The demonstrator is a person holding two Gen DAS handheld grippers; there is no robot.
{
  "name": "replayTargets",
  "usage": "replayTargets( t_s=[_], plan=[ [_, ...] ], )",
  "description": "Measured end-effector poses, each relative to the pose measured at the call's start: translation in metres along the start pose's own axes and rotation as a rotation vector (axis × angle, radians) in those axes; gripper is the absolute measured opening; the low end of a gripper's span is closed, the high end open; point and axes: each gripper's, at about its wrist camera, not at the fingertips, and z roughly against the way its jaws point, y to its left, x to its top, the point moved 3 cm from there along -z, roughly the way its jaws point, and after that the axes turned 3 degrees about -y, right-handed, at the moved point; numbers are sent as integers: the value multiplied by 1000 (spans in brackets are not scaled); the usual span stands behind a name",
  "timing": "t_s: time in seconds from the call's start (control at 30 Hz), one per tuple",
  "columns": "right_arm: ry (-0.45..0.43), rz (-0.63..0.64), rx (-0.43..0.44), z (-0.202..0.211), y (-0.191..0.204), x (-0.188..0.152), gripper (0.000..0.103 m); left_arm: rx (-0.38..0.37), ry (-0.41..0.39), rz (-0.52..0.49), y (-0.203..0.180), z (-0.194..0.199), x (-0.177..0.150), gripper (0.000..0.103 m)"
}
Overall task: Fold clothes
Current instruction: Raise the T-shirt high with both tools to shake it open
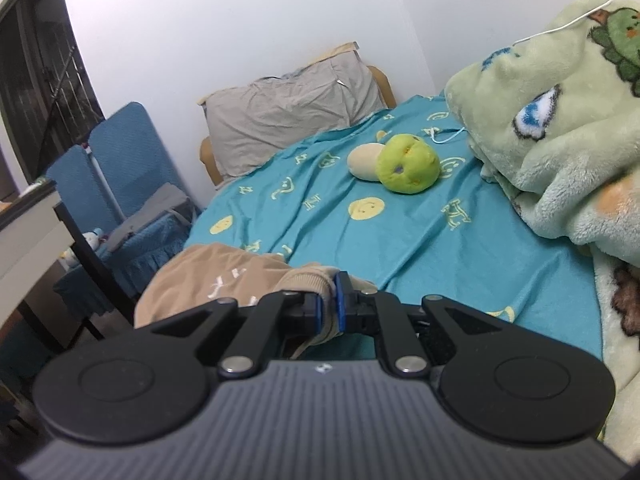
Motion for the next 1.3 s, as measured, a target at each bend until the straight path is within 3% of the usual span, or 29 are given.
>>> replayTargets(
  t_s=[0.1,0.17,0.23,0.3,0.47,0.57,0.63,0.8,1.1,1.3],
  plan=[
    [47,22,-38,-11,-2,-5,15,42,-86,143,26,12,14,44],
    [105,66,-75,-24,-4,-13,26,57,-138,218,38,20,21,44],
    [169,104,-116,-38,-5,-24,62,75,-182,256,45,27,27,44],
    [220,137,-164,-49,-9,-34,73,88,-220,281,49,32,32,45],
    [291,86,-213,-63,-18,-46,73,115,-282,277,46,42,42,45],
    [164,36,-239,-42,-16,-22,74,120,-355,273,43,59,52,50],
    [32,20,-217,-19,-7,9,75,112,-419,289,42,75,65,50],
    [-227,60,-137,45,33,105,75,85,-592,294,33,141,133,50],
    [-487,98,43,200,114,265,75,67,-881,295,31,317,285,50],
    [-630,140,128,327,153,333,76,83,-999,241,26,445,334,50]
  ],
)
